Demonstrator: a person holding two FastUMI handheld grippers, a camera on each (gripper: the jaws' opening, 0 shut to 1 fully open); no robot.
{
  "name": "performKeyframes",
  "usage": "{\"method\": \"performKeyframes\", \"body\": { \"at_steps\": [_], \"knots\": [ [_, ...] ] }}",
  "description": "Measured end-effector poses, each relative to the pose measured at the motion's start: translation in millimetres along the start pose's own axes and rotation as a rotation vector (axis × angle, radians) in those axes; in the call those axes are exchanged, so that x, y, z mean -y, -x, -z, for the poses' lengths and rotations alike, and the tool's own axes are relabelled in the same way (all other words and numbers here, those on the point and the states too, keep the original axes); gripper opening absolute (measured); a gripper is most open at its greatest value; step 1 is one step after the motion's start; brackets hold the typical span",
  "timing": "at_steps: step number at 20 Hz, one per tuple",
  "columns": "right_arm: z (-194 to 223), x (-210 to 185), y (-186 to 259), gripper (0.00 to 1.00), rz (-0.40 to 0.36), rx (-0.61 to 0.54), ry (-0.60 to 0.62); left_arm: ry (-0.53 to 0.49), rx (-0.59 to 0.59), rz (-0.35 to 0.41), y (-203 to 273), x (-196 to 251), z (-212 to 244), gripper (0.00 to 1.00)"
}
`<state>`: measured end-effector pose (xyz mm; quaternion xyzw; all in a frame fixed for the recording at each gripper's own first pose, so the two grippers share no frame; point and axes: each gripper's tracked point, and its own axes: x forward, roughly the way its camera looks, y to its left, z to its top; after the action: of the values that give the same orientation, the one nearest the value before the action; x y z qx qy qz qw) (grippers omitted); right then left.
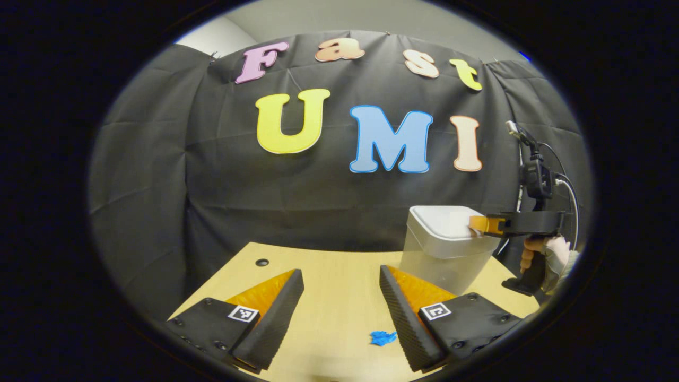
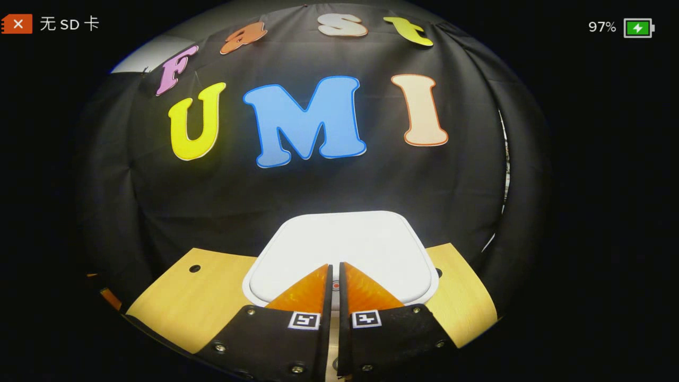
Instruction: Press the lid of the desktop garbage bin to open it, pick up the crumpled paper on the desktop and throw it into the bin, then pick up the pop can on the desktop and drop it into the bin, and finally close the garbage bin lid.
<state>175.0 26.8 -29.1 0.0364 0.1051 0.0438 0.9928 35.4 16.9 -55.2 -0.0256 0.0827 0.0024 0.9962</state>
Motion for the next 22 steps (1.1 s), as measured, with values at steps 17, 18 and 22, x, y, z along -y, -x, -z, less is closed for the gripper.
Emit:
{"method": "performKeyframes", "body": {
  "at_steps": [17, 18, 22],
  "knots": [
    [10, 0, 0, 0.03, 0.007, 0.049, 0.035, 0.003, -0.007, 0.019, 2, 4, 5, 0.95],
    [11, -1, 1, 0.03, 0.004, 0.053, 0.052, 0.004, -0.007, 0.021, 2, 4, 5, 0.95],
    [7, 0, 1, 0.03, 0.000, 0.048, 0.011, -0.001, 0.000, 0.032, 4, 6, 2, 0.95]
  ]
}}
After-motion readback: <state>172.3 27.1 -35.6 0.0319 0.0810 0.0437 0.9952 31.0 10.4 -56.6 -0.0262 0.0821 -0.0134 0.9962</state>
